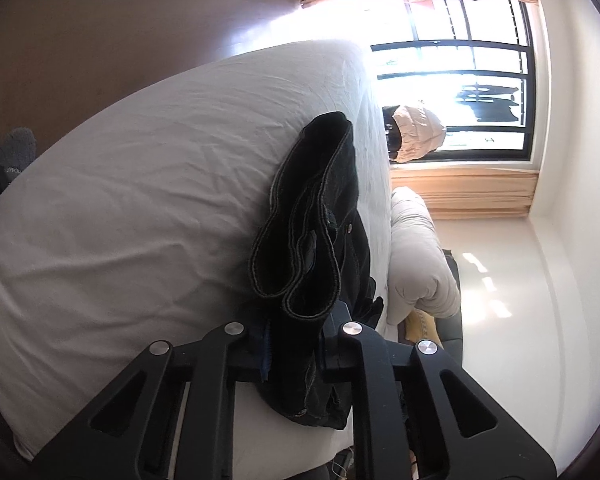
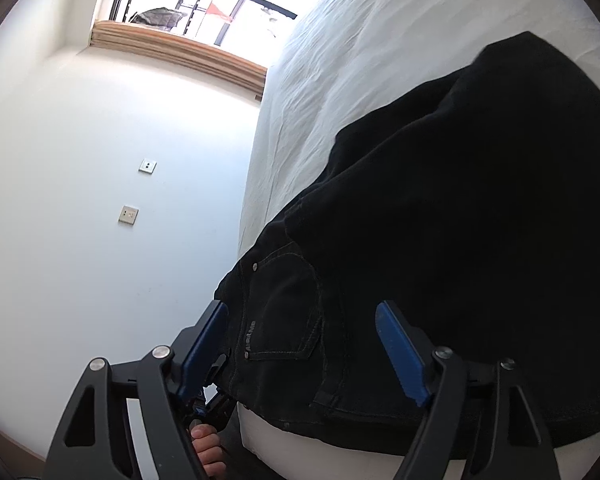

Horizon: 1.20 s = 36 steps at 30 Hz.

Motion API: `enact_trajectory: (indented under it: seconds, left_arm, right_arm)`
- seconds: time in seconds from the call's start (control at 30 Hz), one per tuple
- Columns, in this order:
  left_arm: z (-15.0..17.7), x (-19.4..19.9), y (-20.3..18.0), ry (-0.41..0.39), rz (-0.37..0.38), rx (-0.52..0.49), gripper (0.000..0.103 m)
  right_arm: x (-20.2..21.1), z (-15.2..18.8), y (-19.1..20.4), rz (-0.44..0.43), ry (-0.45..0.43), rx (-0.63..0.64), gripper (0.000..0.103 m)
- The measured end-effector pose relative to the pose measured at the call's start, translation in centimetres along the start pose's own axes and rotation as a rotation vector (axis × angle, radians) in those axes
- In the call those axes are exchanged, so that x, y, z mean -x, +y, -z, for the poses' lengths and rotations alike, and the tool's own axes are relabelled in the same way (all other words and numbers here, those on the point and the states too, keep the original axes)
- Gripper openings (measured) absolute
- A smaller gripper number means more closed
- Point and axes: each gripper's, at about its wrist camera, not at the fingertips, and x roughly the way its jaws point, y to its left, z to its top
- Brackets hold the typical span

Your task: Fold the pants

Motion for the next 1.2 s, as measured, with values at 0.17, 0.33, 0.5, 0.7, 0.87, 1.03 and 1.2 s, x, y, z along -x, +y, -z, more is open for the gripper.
enact_trajectory:
  seconds: [0.17,0.33,0.5,0.7,0.87,1.03,1.2]
  left_arm:
    - [0.4,0.5,-1.1,-0.005,-0.007,-0.036,0.012]
    - [0.4,0.6,-1.5,-0.004,-0.016,-0.060,0.012]
    - [0.4,0.0,-2.2,-0.005,-0.024,-0.112,0.012]
    - [0.3,-0.7,-3.2,-0.004,-0.040,-0.160,0.012]
    - [0.2,-0.7,-4.0,-0.006,-0.053,-0.198,0.012]
    - [0.4,-1.1,-5.3,-0.002,-0.058,-0.250,0.012]
    - [0.5,-1.8,-7.6,0.004,-0.062,-0.331,0.012]
  right_arm:
    - [-2.2,-1.1,1.7,-0.024,0.044,0.037,0.080]
    - [-5.3,-2.6,1.3,-0.018,0.091,0.027,0.080]
    - [-7.9,-3.6,-0.7,0.095,0.142,-0.026,0.081]
    - [-7.0,-3.9,2.9,0.014,0.138,0.060,0.084]
    - [-8.8,-3.2,0.8,0.144,0.187,0.108,0.088]
    - [-7.2,-3.7,3.3,0.117,0.219,0.108,0.088]
    - [-5.2,-5.4,3.5,0.072,0.210,0.106,0.088]
